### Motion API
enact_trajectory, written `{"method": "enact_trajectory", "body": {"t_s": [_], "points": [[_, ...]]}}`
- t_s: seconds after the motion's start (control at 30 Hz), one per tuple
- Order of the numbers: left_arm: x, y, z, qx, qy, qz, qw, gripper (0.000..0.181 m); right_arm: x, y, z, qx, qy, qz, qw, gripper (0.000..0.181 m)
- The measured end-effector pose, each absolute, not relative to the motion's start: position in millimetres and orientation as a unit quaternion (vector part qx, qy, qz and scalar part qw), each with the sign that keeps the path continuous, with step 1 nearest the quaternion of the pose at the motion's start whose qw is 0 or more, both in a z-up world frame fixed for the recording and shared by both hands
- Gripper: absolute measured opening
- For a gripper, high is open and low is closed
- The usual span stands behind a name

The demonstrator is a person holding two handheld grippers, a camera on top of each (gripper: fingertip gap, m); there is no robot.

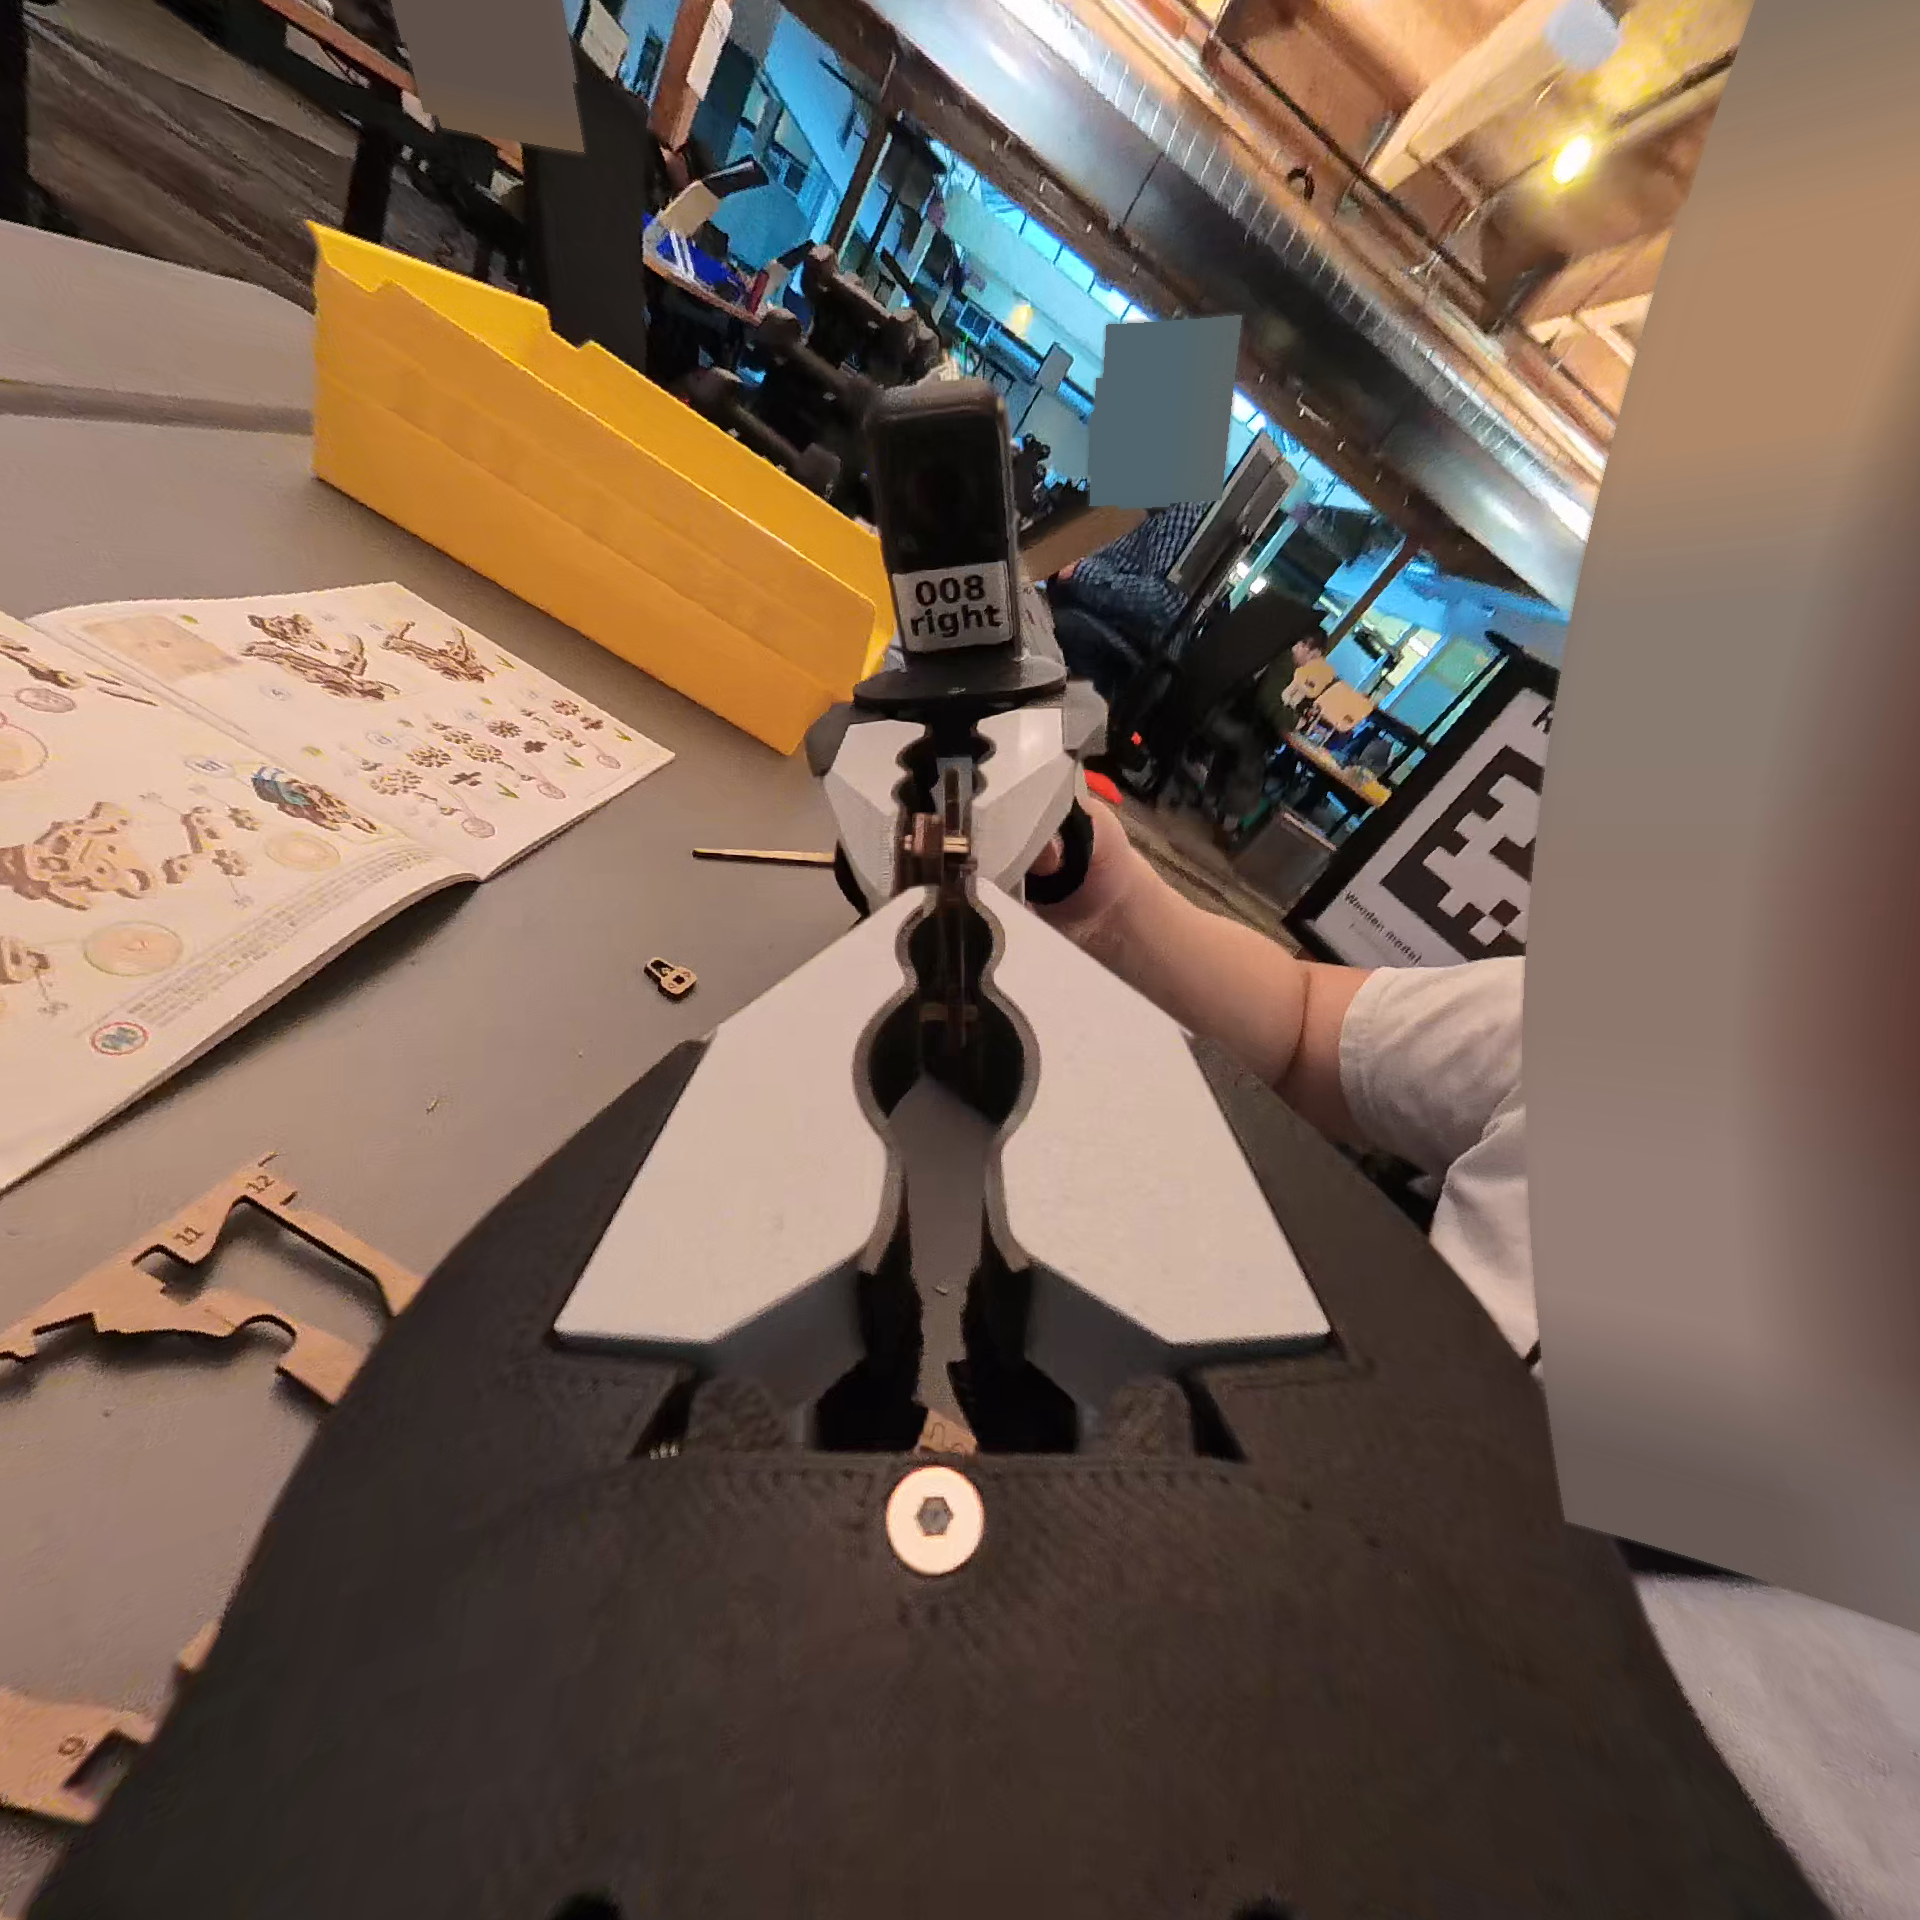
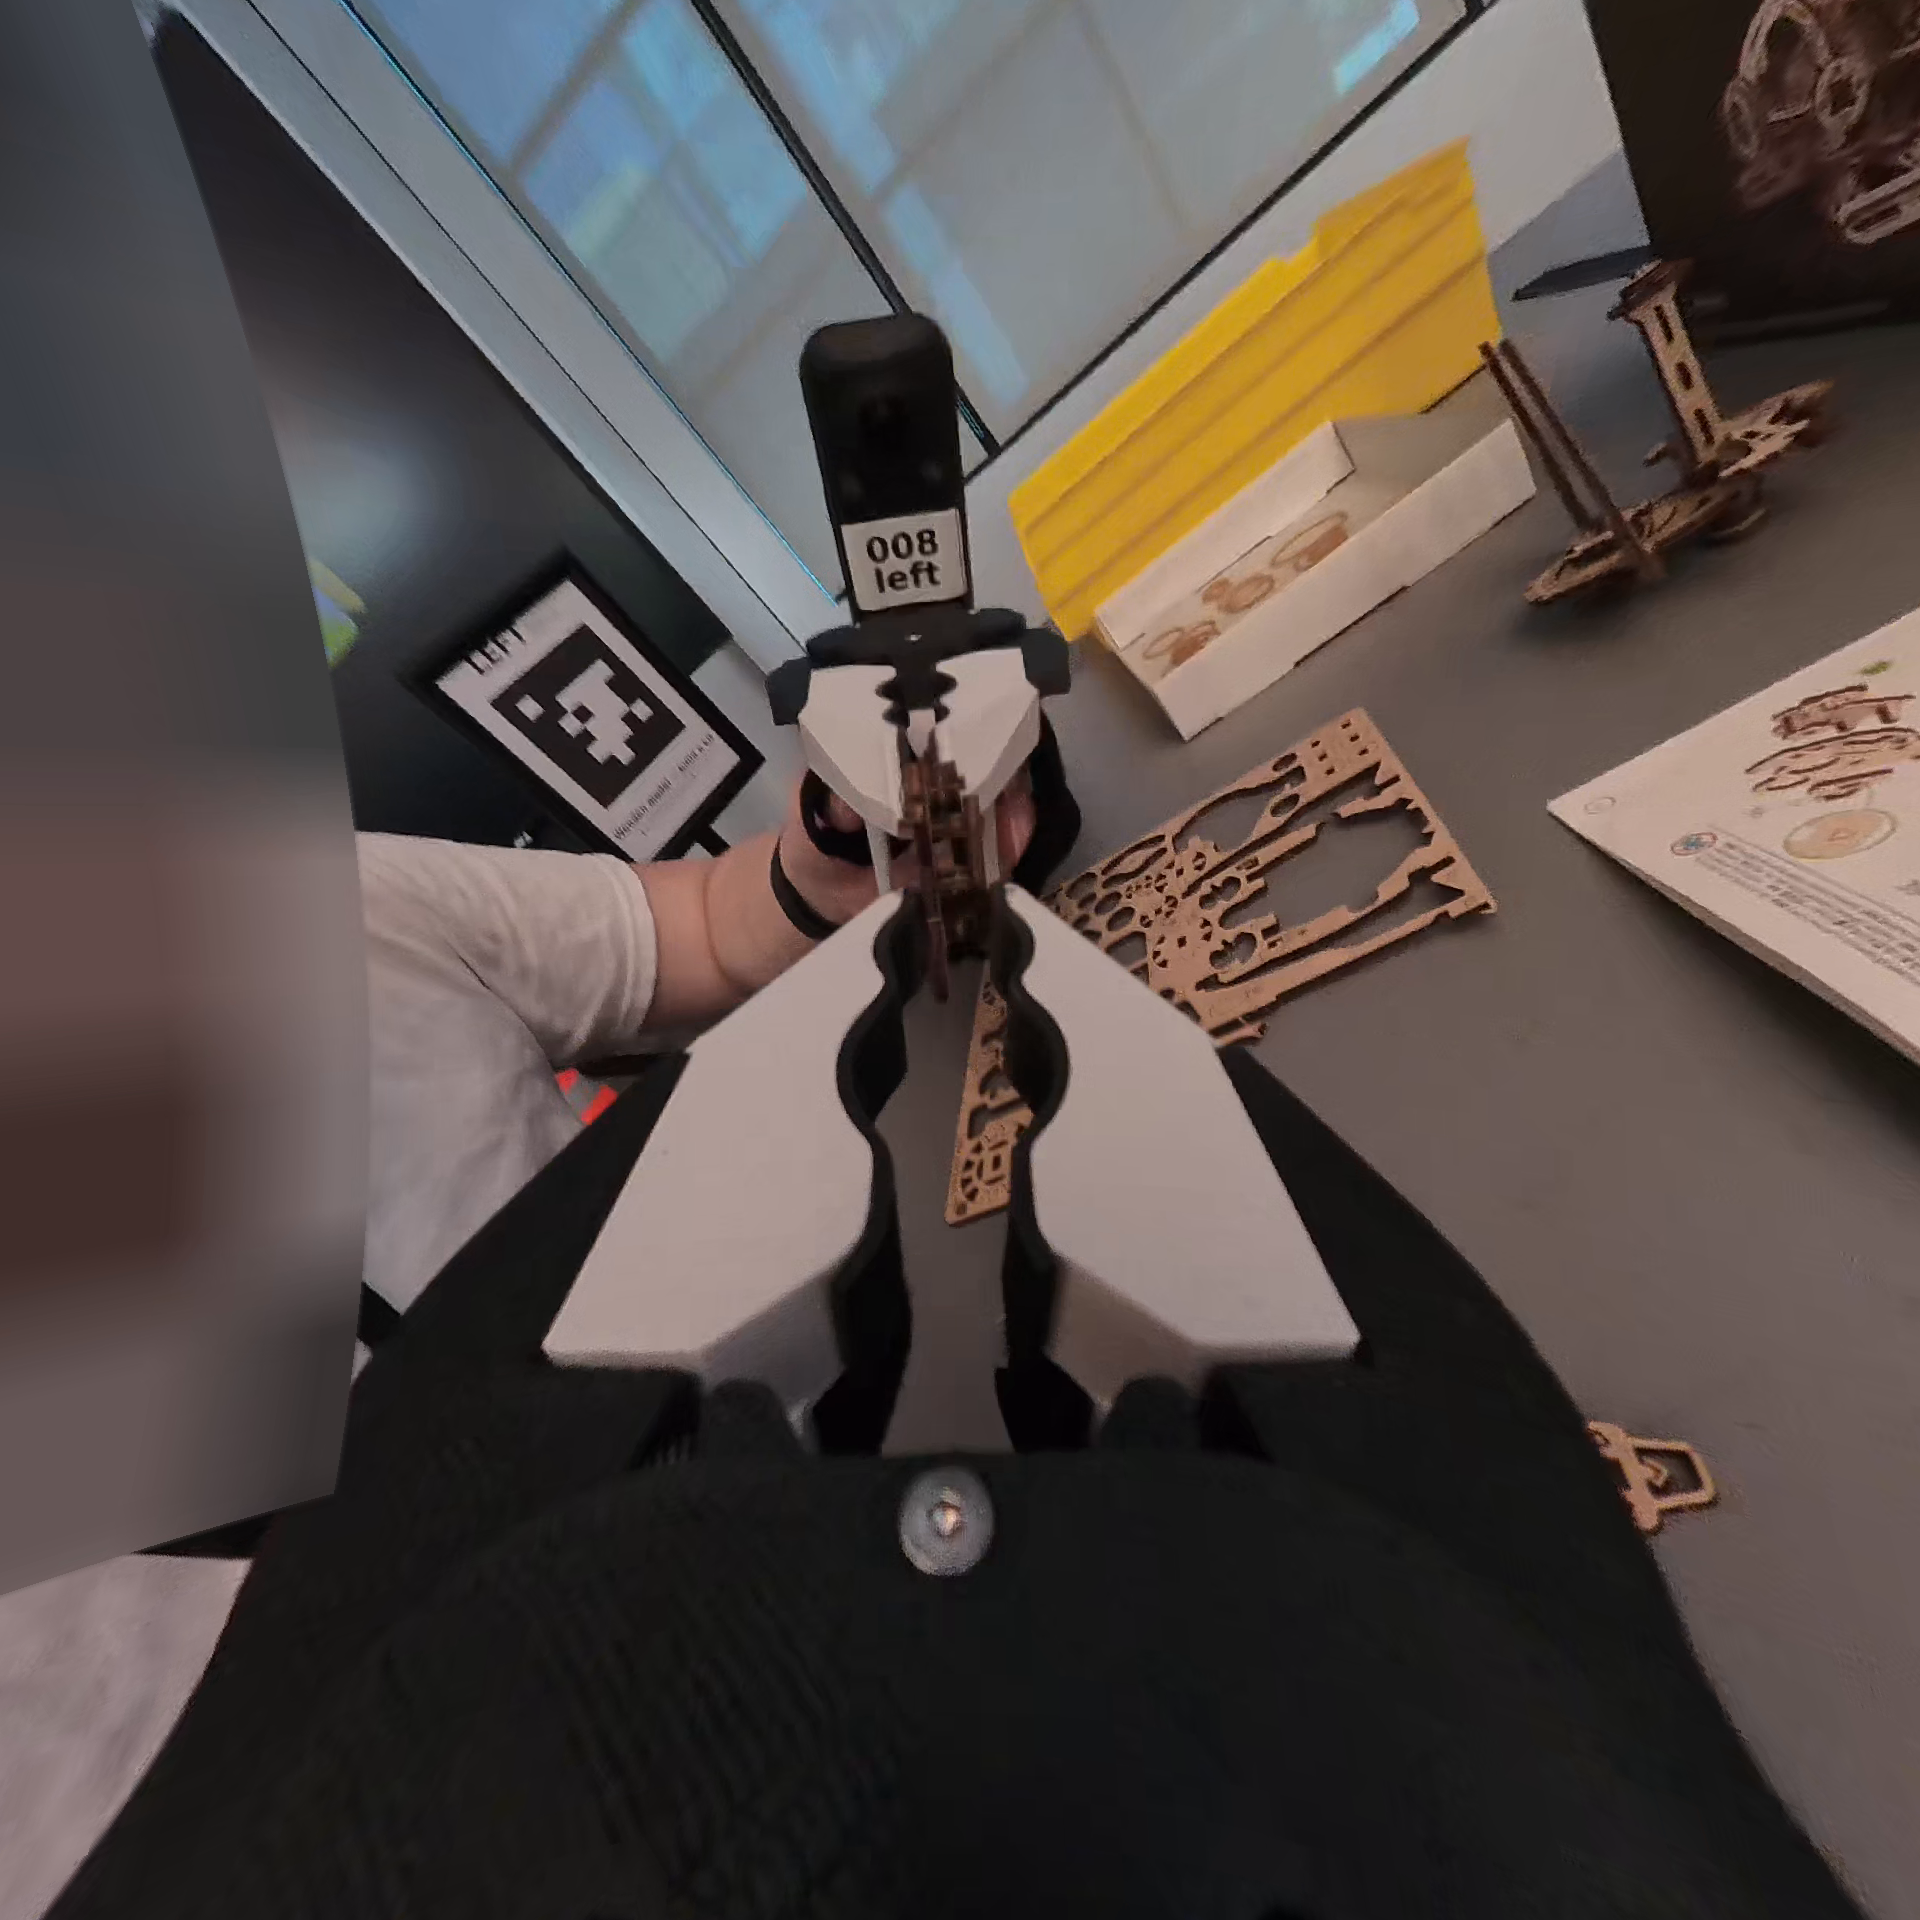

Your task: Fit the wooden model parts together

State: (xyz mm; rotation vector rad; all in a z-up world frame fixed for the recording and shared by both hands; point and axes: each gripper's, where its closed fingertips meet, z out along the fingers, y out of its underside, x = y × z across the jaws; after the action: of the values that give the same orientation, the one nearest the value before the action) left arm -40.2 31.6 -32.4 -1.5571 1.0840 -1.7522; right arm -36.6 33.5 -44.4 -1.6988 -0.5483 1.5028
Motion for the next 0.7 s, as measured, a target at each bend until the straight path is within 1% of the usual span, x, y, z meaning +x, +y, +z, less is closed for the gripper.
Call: {"method": "enact_trajectory", "body": {"t_s": [0.1, 0.17, 0.2, 0.33, 0.37, 0.4, 0.43, 0.53, 0.57, 0.6, 0.7], "points": [[-40.8, 30.7, -31.3, -0.574, 0.397, -0.663, 0.269, 0.002, -38.5, 31.8, -45.0, -0.667, -0.216, 0.600, 0.386, 0.009], [-40.7, 29.0, -28.8, -0.568, 0.392, -0.676, 0.258, 0.017, -36.9, 33.3, -45.7, -0.671, -0.214, 0.593, 0.391, 0.009], [-40.5, 28.0, -28.9, -0.567, 0.393, -0.678, 0.253, 0.020, -36.1, 33.3, -46.3, -0.672, -0.216, 0.591, 0.390, 0.009], [-39.9, 31.8, -34.3, -0.580, 0.404, -0.654, 0.271, 0.015, -37.2, 32.6, -48.9, -0.678, -0.225, 0.580, 0.391, 0.009], [-39.3, 39.2, -37.0, -0.595, 0.395, -0.638, 0.287, 0.034, -38.3, 30.8, -47.2, -0.675, -0.228, 0.584, 0.389, 0.009], [-39.9, 44.2, -38.1, -0.602, 0.393, -0.626, 0.302, 0.042, -38.9, 30.0, -46.1, -0.673, -0.229, 0.586, 0.388, 0.010], [-40.7, 44.0, -36.7, -0.596, 0.400, -0.624, 0.309, 0.037, -38.9, 30.2, -45.5, -0.674, -0.228, 0.584, 0.392, 0.009], [-37.5, 30.0, -43.1, -0.592, 0.432, -0.624, 0.271, 0.038, -40.8, 28.0, -44.8, -0.673, -0.235, 0.583, 0.389, 0.010], [-36.0, 24.1, -47.1, -0.590, 0.442, -0.626, 0.255, 0.034, -41.2, 28.0, -45.0, -0.674, -0.233, 0.583, 0.389, 0.010], [-35.5, 19.0, -49.3, -0.586, 0.449, -0.630, 0.242, 0.014, -41.7, 27.3, -45.3, -0.674, -0.233, 0.586, 0.385, 0.010], [-35.1, 17.9, -46.5, -0.582, 0.435, -0.646, 0.232, 0.012, -41.1, 27.2, -44.0, -0.671, -0.223, 0.598, 0.378, 0.010]]}}
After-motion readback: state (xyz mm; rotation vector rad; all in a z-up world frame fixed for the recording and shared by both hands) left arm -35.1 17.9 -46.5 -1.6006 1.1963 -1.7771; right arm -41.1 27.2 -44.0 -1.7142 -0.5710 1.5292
